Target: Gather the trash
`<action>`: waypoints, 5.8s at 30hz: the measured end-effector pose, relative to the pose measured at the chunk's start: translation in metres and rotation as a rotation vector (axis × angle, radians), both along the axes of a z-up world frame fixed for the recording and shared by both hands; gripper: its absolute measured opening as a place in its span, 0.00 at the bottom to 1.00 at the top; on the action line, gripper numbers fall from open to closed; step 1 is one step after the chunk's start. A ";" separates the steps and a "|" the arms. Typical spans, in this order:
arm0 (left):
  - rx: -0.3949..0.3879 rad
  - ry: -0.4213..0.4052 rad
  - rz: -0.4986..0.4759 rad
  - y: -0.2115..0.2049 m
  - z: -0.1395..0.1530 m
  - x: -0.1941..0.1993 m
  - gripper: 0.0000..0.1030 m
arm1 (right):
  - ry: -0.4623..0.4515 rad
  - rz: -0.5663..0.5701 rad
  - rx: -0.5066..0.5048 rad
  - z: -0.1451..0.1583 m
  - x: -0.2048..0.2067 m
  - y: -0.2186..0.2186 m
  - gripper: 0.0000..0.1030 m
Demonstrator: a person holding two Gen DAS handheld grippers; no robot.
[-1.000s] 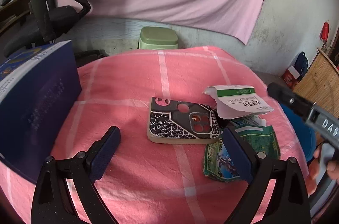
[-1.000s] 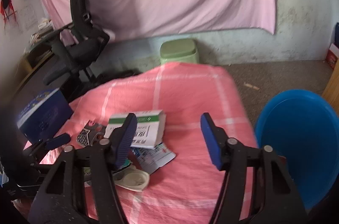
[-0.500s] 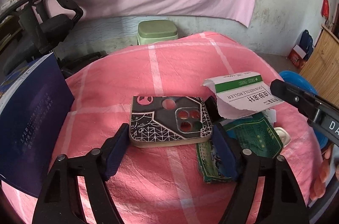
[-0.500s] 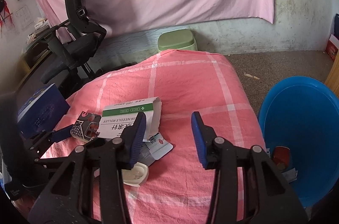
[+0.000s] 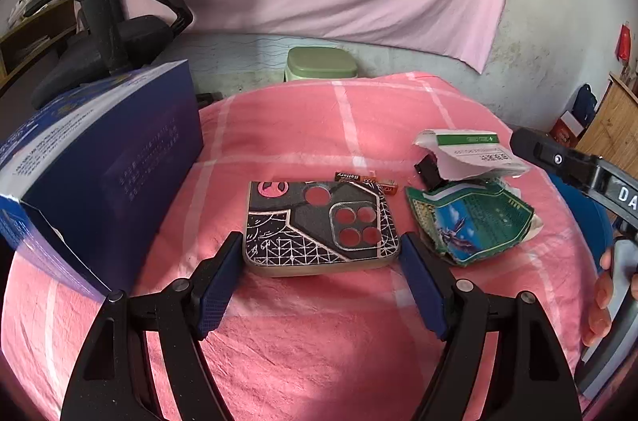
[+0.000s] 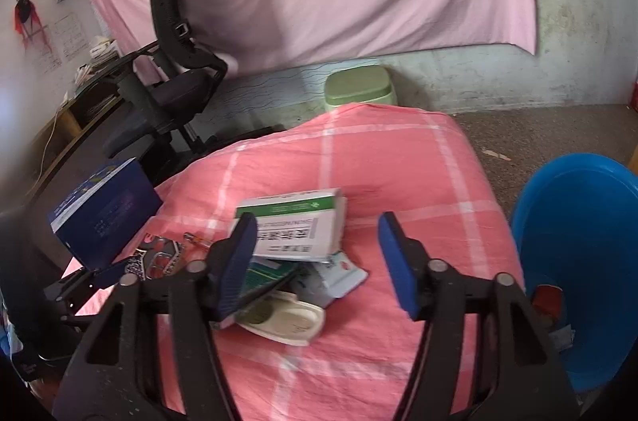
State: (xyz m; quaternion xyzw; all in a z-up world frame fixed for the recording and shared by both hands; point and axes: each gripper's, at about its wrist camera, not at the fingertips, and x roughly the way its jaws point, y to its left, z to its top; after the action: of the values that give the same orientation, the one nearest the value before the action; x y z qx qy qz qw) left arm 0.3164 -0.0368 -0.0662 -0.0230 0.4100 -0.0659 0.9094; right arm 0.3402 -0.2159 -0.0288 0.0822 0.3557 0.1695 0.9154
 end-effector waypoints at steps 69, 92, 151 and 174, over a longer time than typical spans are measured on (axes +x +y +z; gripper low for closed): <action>-0.210 -0.048 0.090 0.026 0.012 0.018 0.70 | 0.143 0.062 -0.054 -0.022 0.061 0.029 0.48; -0.268 -0.420 0.054 0.021 0.068 -0.023 0.70 | -0.281 -0.027 0.009 0.050 -0.046 0.009 0.19; -0.243 0.033 -0.486 -0.302 0.054 0.044 0.72 | -0.183 -0.686 0.057 -0.014 -0.115 -0.249 0.22; -0.241 -0.249 -0.301 -0.211 0.092 0.005 0.92 | -0.335 -0.645 0.079 0.019 -0.133 -0.228 0.69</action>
State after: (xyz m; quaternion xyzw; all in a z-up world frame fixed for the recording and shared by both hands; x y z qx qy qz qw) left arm 0.3218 -0.2478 0.0259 -0.0618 0.2824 -0.2516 0.9236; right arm 0.2068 -0.4440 -0.0097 0.1966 0.1500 -0.1034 0.9634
